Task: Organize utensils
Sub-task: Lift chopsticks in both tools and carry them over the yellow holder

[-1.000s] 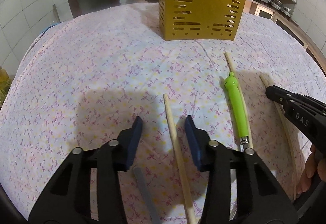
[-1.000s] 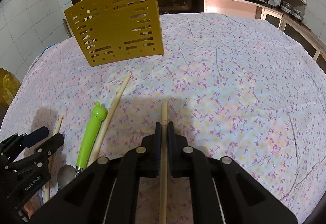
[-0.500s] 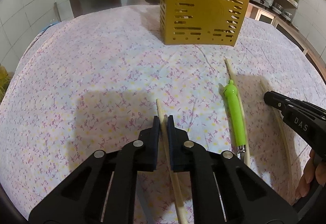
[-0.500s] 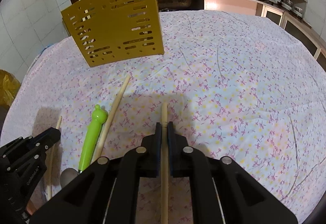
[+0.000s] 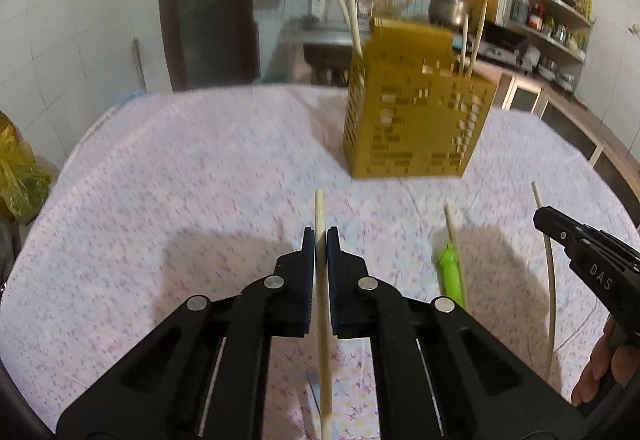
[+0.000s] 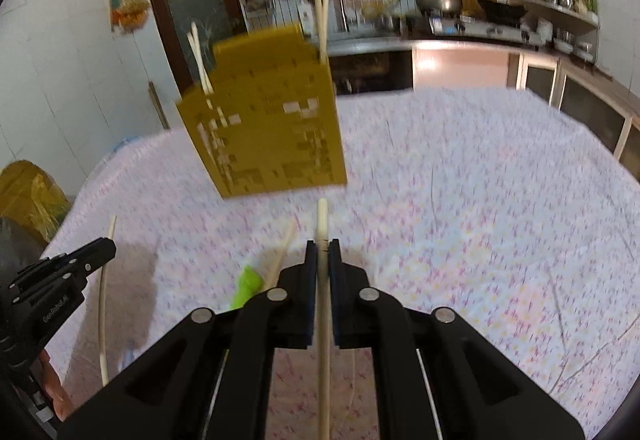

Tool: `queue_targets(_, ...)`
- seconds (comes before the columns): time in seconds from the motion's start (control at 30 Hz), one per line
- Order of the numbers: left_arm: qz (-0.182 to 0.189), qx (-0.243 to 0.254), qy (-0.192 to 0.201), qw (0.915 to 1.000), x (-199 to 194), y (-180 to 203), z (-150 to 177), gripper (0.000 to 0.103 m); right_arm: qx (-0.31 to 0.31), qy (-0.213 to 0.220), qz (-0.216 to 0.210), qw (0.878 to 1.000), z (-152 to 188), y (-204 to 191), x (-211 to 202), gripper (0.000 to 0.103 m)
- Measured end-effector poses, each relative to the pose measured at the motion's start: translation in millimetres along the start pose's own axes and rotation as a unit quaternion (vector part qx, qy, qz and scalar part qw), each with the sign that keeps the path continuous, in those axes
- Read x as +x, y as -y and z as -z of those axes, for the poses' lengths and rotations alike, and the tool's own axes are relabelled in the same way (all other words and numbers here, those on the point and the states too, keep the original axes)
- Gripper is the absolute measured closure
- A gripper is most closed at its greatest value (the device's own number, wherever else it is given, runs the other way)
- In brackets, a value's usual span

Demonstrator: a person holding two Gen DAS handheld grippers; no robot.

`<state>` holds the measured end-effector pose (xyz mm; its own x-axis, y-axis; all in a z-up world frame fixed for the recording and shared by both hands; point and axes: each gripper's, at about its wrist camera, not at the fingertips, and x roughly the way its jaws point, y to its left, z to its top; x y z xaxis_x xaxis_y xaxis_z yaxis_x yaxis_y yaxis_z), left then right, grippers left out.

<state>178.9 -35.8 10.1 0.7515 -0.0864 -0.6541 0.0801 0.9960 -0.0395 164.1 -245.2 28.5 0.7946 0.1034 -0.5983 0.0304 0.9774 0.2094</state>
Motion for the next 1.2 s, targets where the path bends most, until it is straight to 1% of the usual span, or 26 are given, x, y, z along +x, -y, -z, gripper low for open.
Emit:
queue_targets(0.17,0.001,-0.003,0.050,0.9988,-20.8,-3.3,-12.2,0.098,0.005,0.050,-0.013,0.999,-8.5,1.7,-14.7,0.097)
queue_targets(0.27,0.004,-0.009,0.079,0.9969,-33.6,-5.5,-20.0,0.098,-0.004,0.086,-0.019,0.996,-11.3,1.5,-25.9,0.097)
queue_targets(0.5,0.009,-0.006,0.131,0.9914,-55.9,-1.3,-29.2,0.098,-0.010,0.135,-0.019,0.991,-20.3,0.7,-42.3,0.097)
queue_targets(0.57,0.008,-0.003,0.145,0.9893,-59.6,1.0,-28.4,0.098,-0.011,0.142,-0.019,0.990,-20.2,0.4,-43.8,0.097)
queue_targets(0.67,0.009,-0.001,0.156,0.9877,-59.9,1.5,-27.5,0.098,-0.011,0.153,-0.017,0.988,-18.6,0.6,-45.3,0.097)
queue_targets(0.77,0.016,-0.006,0.169,0.9855,-63.6,0.9,-32.2,0.098,-0.007,0.175,-0.022,0.984,-23.0,1.3,-55.0,0.097)
queue_targets(0.87,0.023,-0.004,0.189,0.9816,-71.9,3.5,-50.0,0.098,-0.010,0.205,-0.029,0.978,-41.7,-2.9,-66.9,0.097)
queue_targets(1.0,0.040,-0.012,0.221,0.9744,-81.5,11.4,-95.7,0.098,-0.021,0.245,-0.036,0.969,-88.3,-12.3,-75.7,0.097)
queue_targets(1.07,0.041,-0.014,0.250,0.9673,-86.6,17.0,-124.3,0.098,-0.030,0.267,-0.036,0.963,-112.0,-18.7,-78.1,0.097)
queue_targets(1.2,0.049,-0.021,0.294,0.9545,-90.1,27.6,-172.6,0.098,-0.046,0.315,-0.033,0.948,-164.4,-31.1,-74.8,0.097)
